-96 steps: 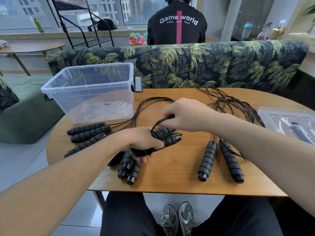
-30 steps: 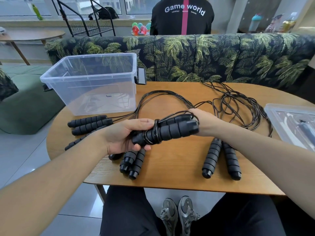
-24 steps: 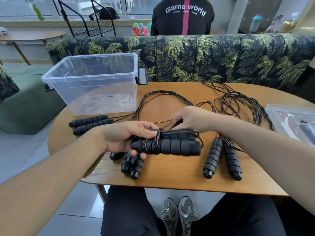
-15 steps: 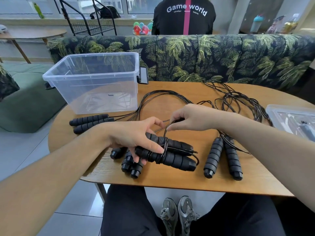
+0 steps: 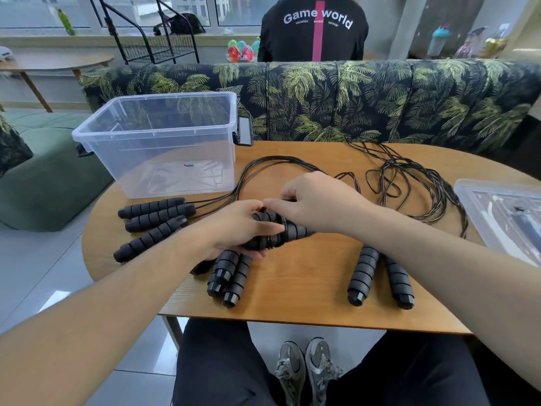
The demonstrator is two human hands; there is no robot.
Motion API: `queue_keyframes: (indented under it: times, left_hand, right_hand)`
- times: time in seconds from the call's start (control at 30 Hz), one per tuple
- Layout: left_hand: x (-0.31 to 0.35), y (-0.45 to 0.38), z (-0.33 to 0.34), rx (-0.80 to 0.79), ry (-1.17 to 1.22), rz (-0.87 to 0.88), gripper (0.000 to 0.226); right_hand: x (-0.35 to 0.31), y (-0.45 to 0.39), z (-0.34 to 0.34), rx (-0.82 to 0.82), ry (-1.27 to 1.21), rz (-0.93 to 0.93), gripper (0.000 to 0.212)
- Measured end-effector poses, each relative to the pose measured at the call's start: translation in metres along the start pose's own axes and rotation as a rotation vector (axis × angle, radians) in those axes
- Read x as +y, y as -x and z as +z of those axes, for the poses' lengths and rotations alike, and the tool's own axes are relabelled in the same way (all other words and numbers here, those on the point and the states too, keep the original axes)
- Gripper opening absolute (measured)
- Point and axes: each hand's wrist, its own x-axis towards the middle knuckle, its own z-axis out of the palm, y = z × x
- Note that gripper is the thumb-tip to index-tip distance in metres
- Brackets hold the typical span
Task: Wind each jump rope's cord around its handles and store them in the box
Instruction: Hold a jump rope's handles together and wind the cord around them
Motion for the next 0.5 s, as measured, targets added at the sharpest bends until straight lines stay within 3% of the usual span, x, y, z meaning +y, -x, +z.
queue_keyframes:
  times: [0.13,0.3,0.5]
  left_hand:
    - [-0.006,0.0,0.003,0.049,0.288,0.031,0.02]
    - [-0.012,0.001,0.007,0.081,0.513,0.058,0.043]
    - [-0.013,0.008,0.01,0.121,0.747,0.05,0.054]
  right_hand:
    - [0.002,0.009,0.007,-0.139,-0.117,-0.015,0.044]
    - [0.016,0.019,0.016,-0.229,-0.309,0.012,0.035]
    - [0.031,0.027,0.028,-0.328,-0.458,0.011,0.043]
